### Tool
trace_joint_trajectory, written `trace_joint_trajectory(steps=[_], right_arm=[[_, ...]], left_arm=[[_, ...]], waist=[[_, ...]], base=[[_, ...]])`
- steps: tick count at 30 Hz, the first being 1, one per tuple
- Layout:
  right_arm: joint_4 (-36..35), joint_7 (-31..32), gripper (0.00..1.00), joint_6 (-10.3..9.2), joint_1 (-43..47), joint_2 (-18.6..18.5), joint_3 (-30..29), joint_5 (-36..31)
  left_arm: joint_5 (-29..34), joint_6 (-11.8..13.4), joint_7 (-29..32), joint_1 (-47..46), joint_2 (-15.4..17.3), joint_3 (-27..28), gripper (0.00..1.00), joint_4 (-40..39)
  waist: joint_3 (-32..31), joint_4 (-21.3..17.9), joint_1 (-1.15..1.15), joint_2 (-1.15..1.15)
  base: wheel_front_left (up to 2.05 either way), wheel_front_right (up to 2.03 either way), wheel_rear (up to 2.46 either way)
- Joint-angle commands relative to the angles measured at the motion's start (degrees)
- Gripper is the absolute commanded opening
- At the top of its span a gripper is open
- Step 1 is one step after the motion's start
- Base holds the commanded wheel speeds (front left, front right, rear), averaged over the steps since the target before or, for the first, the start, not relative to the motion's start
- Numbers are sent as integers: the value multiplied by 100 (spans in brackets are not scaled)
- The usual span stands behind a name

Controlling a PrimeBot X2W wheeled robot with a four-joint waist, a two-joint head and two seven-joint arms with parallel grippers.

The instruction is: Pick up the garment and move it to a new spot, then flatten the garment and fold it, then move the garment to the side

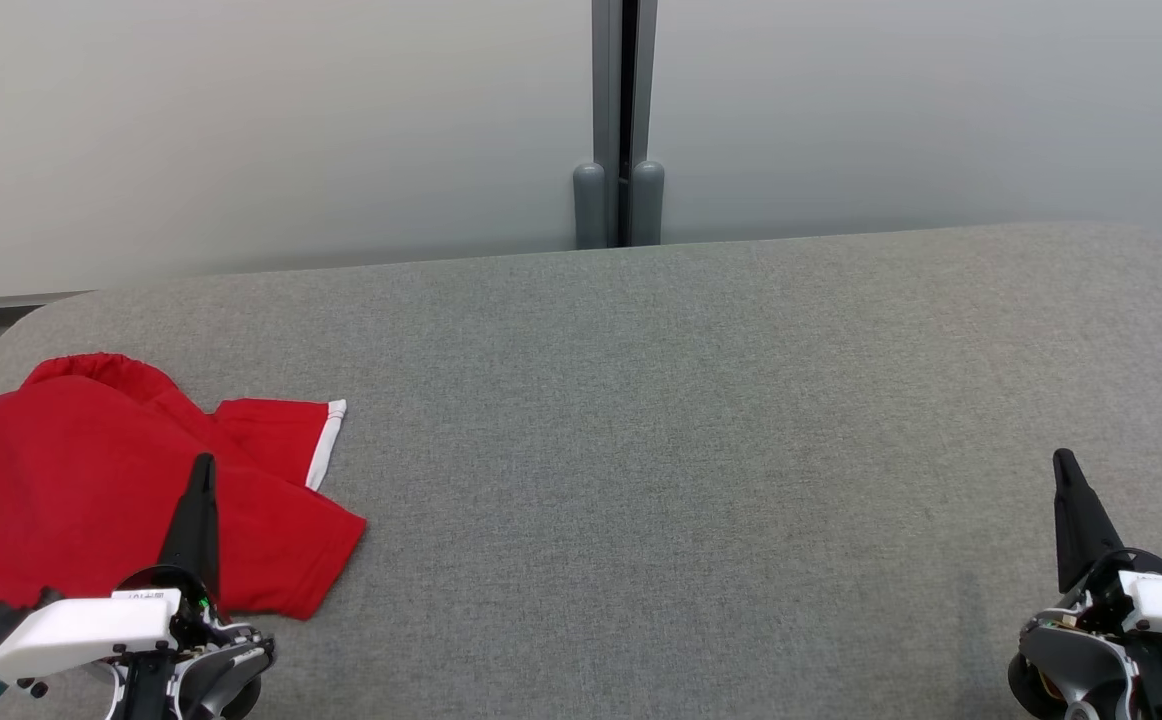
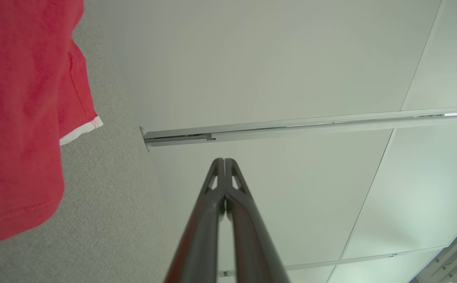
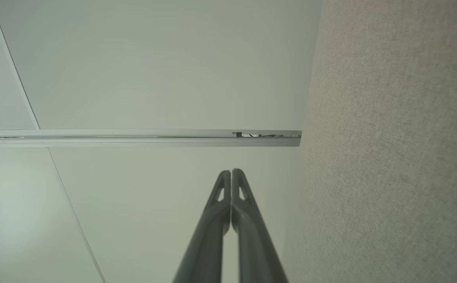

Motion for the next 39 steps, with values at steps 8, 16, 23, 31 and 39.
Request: trace_joint_trajectory(steps=[8,16,23,31,39], right_arm=[[-17,11,0,0,41,-13,5,13],[35,-3,100,0,19,9,2,-1],[73,-137,100,-1,136,47,98,-121],[-17,-363,100,-1,106,38,172,-503],[-199,-570,100,-1,44,30,201,-1240]], left_arm=[[6,-17,13,-65,16,10,0,5],[-1,1,-4,26,-11,-6,100,34],[39,2,-137,198,-55,-58,100,75],[166,1,-362,241,-45,-51,100,-90],[608,0,-567,216,-35,178,100,-265]], waist=[[0,0,0,0],[0,0,0,0],[6,-4,0,0],[10,-8,0,0],[10,-10,0,0]], base=[[0,0,0],[0,0,0],[0,0,0],[0,0,0],[0,0,0]])
